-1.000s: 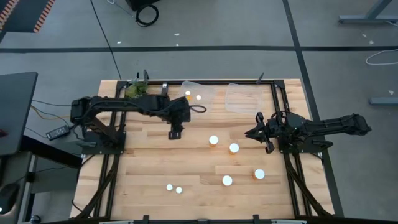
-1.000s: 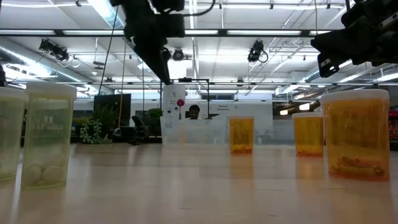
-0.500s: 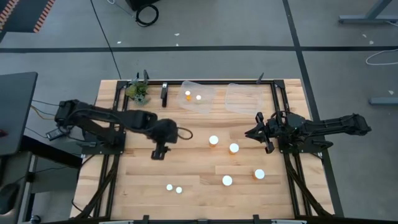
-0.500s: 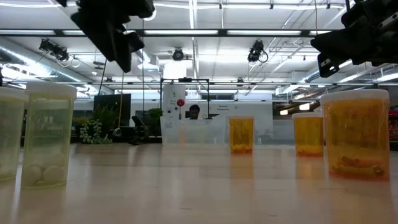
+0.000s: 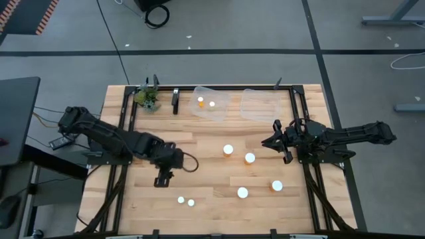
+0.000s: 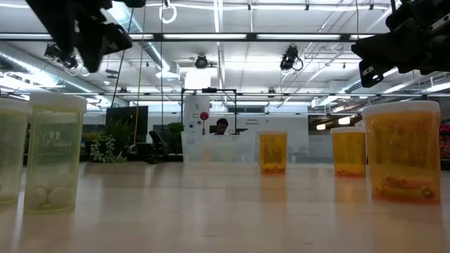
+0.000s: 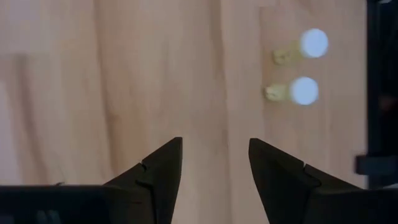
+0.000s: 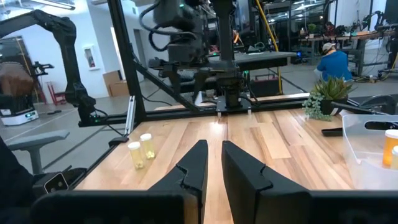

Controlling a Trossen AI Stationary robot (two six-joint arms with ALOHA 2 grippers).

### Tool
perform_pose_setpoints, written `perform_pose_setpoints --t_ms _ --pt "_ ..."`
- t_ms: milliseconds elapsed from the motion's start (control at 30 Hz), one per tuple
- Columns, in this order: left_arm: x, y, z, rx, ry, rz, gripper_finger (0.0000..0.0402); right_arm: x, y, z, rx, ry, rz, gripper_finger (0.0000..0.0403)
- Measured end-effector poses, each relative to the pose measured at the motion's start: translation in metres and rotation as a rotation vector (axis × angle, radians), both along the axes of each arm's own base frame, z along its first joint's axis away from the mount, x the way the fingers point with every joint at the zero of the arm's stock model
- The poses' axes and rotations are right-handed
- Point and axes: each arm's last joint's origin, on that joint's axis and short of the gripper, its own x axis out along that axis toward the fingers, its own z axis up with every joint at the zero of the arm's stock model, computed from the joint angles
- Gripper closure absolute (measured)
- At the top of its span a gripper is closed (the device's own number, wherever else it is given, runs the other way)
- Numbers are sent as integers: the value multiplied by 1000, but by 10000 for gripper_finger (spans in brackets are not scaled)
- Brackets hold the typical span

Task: Pick and place medicine bottles into bin by pill shape (circle, oval)
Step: Put the small yellow pill bottle into the left transparent bin

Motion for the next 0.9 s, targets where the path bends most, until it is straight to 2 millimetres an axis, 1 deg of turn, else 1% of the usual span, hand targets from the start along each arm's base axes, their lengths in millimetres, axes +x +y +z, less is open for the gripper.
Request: perform_pose_setpoints --t_ms 267,433,767,900 --pt "-16 -35 0 -16 12 86 203 0 0 0 0 0 0 349" --pt "-26 -53 0 -23 9 143 209 0 0 0 0 0 0 349" --pt "-40 -79 2 -93 -14 247 212 0 0 0 0 0 0 349" --pt "-37 -88 -4 -104 -18 260 212 0 0 0 0 0 0 349"
